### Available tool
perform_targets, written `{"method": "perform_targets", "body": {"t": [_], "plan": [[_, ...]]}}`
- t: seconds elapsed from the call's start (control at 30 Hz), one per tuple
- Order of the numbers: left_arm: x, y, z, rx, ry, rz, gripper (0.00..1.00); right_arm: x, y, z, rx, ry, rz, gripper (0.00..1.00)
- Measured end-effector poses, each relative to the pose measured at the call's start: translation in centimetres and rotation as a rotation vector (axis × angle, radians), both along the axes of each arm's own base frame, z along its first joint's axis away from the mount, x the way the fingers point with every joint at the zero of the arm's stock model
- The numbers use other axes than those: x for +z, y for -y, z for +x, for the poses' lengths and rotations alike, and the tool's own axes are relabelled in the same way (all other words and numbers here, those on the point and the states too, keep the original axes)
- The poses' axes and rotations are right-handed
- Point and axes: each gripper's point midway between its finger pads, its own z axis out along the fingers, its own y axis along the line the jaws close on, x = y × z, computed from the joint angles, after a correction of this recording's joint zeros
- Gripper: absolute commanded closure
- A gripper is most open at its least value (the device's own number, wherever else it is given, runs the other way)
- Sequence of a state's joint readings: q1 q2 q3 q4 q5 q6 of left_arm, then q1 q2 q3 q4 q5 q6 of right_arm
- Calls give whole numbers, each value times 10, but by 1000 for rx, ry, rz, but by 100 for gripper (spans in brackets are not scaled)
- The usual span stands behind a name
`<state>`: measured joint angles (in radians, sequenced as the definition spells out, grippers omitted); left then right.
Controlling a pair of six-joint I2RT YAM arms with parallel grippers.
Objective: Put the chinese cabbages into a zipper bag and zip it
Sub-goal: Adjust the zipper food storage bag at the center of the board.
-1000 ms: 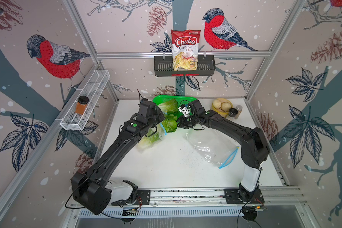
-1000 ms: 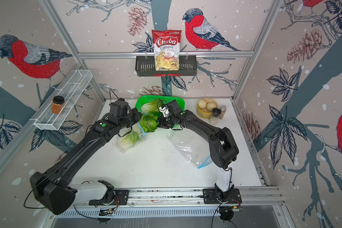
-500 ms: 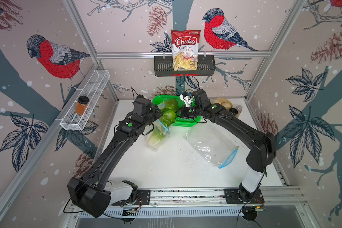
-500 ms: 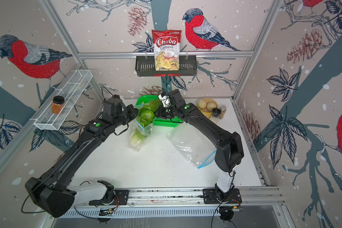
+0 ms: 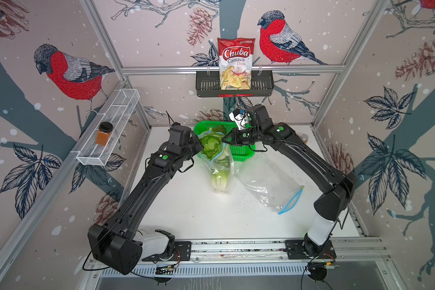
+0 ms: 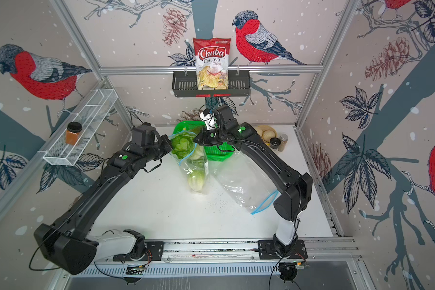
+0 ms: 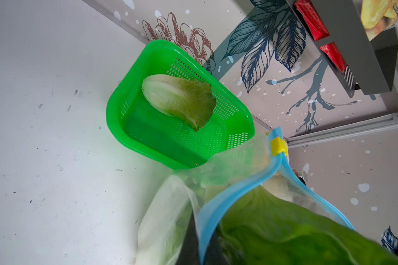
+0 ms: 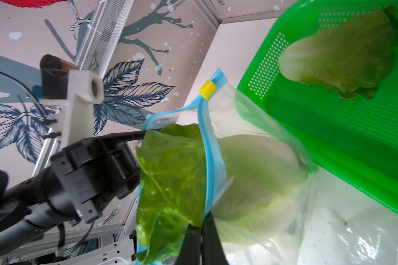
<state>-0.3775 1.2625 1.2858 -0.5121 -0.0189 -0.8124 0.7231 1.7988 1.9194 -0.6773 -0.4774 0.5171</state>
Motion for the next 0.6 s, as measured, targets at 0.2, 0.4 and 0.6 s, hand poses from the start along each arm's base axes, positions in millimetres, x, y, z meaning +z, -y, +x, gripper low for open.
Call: {"method": "perform_targets", "body": {"t": [0.2,0.4,0.6], "plan": [[-16,3,5,-7,-37,9,100,-44,0,4,-8,-46,-116,83],[-24,7,2,-34,-57,2,100,-36,6,-3,-3,-10,-149,61],[-25,7,1,-38,-55,2,100,-17,16,4,-53,47,-143,56]]}}
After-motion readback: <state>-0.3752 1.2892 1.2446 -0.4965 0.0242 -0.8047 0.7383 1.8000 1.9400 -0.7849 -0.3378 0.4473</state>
